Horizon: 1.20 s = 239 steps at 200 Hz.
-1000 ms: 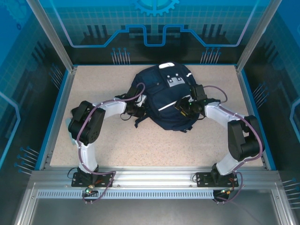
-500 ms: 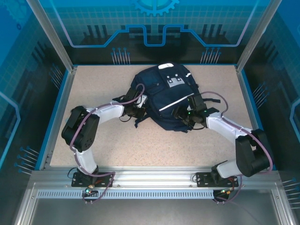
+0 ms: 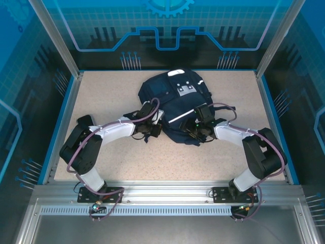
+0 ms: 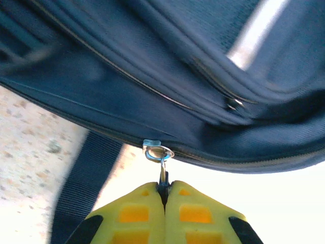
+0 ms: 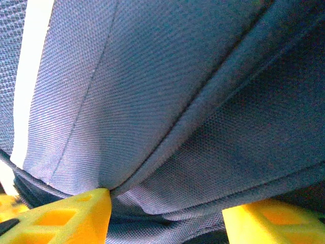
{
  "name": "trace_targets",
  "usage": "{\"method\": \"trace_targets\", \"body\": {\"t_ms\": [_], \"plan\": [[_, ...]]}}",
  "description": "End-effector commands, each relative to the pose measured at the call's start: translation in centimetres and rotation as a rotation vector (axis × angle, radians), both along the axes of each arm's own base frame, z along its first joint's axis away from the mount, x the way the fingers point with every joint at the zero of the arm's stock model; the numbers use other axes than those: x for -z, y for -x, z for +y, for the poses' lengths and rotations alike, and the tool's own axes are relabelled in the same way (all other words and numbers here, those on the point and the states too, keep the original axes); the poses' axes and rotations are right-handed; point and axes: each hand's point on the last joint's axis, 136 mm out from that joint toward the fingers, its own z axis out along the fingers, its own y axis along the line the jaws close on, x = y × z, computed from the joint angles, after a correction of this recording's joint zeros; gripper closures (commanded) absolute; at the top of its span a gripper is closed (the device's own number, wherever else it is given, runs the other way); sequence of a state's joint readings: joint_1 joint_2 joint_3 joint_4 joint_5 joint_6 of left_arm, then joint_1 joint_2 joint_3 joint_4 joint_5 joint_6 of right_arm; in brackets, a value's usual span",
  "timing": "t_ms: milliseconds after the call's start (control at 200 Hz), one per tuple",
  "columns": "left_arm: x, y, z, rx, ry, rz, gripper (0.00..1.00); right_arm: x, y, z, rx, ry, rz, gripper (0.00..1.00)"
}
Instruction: Pack books, pencil case, and school supplies into a backpack
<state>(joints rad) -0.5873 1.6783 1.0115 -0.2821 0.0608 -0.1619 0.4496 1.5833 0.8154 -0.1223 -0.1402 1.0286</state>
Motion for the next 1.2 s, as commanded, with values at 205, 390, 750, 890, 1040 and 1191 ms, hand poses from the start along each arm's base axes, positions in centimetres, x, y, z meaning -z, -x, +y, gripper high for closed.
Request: {"method": "trace_targets", "body": {"t_ms": [205, 390, 750, 890, 1040, 1191], "plan": [[-2.1, 3.9, -4.4, 0.111, 0.124, 0.028, 1.0, -1.5, -1.6, 3.0, -0.058, -0.078, -0.071, 0.41], [-3.1, 4.7, -8.4, 0.102, 0.329, 0.136, 1.0, -3.8, -1.6, 1.4, -0.088, -0.165, -0.16, 0.43], [-5.4, 4.6, -8.2, 0.043, 0.375, 0.1, 0.46, -5.5, 2.7, -5.1, -0.082, 0.054, -0.156, 0.36], [-6.5, 3.7, -5.7, -0.059, 0.378, 0.089, 0.33, -6.8, 4.0, -6.3, -0.109, 0.208, -0.167, 0.35], [-7.4, 2.2, -1.6, -0.253, 0.368, 0.067, 0.23, -7.6, 4.9, -5.0, -0.165, 0.309, -0.172, 0.36], [-7.2, 1.2, 3.3, -0.457, 0.352, 0.005, 0.1, -7.7, 4.9, -1.7, -0.235, 0.351, -0.182, 0.38]]}}
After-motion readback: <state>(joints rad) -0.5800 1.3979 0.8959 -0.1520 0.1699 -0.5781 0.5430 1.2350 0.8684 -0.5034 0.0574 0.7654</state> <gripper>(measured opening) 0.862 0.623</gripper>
